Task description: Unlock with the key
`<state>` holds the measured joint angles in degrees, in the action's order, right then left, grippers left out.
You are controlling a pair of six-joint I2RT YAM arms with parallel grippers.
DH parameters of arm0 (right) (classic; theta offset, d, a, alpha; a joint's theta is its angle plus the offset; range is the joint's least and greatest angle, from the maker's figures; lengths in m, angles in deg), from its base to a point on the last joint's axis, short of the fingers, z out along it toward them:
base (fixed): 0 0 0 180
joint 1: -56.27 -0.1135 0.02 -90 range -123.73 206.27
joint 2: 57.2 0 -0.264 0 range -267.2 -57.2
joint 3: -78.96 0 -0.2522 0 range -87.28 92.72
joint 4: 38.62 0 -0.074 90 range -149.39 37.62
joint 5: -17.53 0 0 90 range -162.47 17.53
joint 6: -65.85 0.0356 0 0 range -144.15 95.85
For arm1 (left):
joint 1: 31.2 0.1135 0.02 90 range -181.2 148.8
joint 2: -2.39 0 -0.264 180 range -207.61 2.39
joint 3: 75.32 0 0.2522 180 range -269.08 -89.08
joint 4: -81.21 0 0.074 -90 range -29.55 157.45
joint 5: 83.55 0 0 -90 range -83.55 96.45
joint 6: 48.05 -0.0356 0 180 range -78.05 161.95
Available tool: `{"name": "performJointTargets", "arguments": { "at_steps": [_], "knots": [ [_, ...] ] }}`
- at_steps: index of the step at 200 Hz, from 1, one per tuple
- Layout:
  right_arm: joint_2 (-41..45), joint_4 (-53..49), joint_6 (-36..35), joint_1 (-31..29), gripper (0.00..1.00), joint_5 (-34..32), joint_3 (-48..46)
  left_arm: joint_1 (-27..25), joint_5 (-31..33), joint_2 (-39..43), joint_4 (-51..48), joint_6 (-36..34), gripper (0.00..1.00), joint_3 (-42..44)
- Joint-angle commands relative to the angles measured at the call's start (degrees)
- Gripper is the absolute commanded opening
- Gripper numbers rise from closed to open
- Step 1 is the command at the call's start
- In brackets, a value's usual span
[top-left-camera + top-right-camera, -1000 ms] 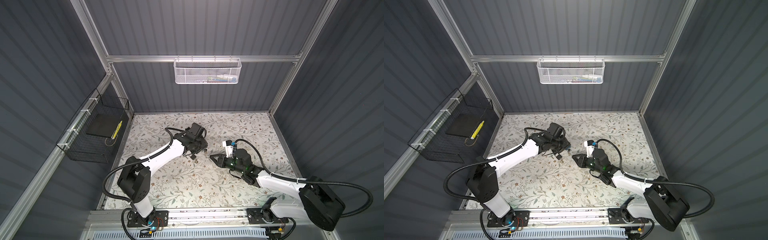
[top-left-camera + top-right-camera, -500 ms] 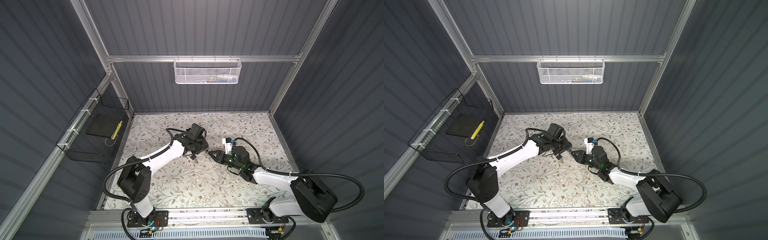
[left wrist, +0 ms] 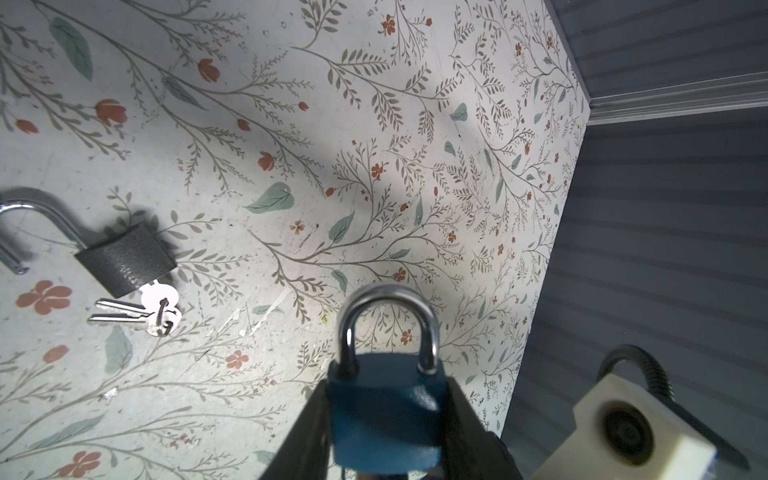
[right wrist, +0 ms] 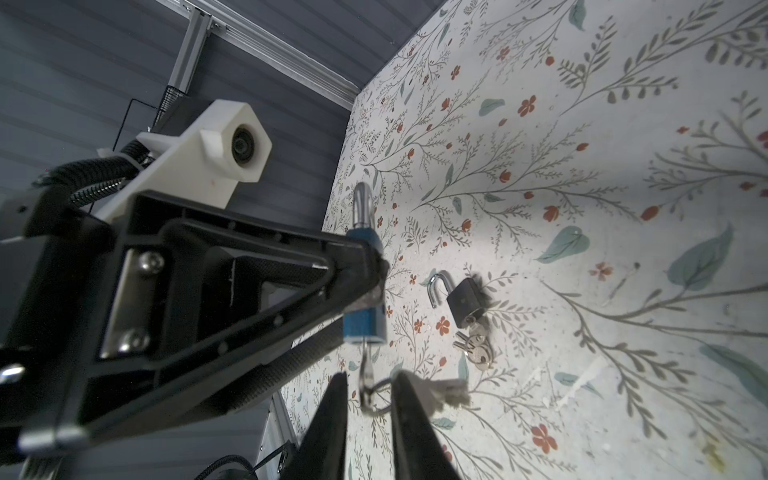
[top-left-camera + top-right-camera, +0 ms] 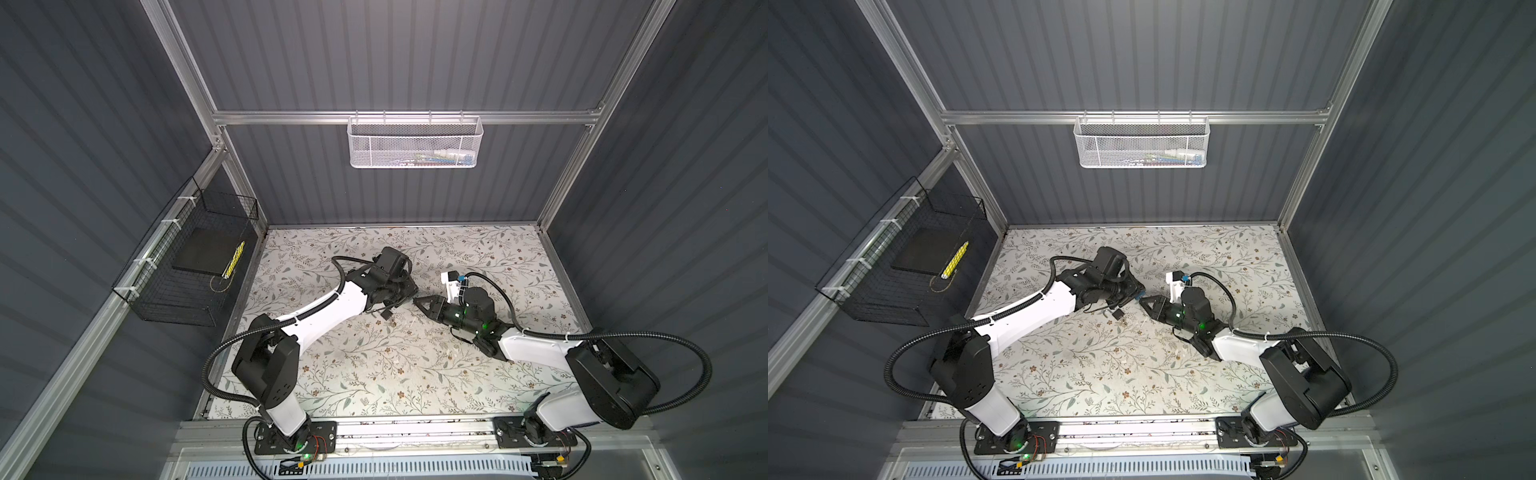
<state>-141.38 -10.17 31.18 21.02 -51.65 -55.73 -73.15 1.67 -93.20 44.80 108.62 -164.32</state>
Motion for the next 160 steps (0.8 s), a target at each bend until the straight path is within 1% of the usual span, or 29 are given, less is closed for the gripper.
{"name": "performJointTargets", "arguments": {
  "at_steps": [1,39,62,97,141,160],
  "knots": [
    [-0.6,2.6,0.8,0.6,0.18,1.0,1.4,0.0,-1.2,2.5,2.3,-0.2,0.19,0.7],
    [-1.8,5.4,3.0,1.5,0.05,2.1,1.3,0.0,-1.5,3.2,4.6,0.0,0.18,1.7],
    [-2.7,7.4,4.4,2.0,0.0,3.1,1.0,0.0,-1.6,3.7,6.0,0.1,0.16,2.4],
    [-2.9,9.2,6.0,2.3,0.0,3.9,0.6,0.0,-2.0,4.7,9.1,0.0,0.14,3.8],
    [-5.9,18.7,12.6,3.7,0.0,6.5,-1.0,0.1,-2.1,6.5,13.6,-0.4,0.11,5.7],
    [-6.9,21.0,14.0,4.0,0.0,6.7,-1.4,0.0,-1.9,7.3,15.2,-0.5,0.11,6.4]
  ]
}}
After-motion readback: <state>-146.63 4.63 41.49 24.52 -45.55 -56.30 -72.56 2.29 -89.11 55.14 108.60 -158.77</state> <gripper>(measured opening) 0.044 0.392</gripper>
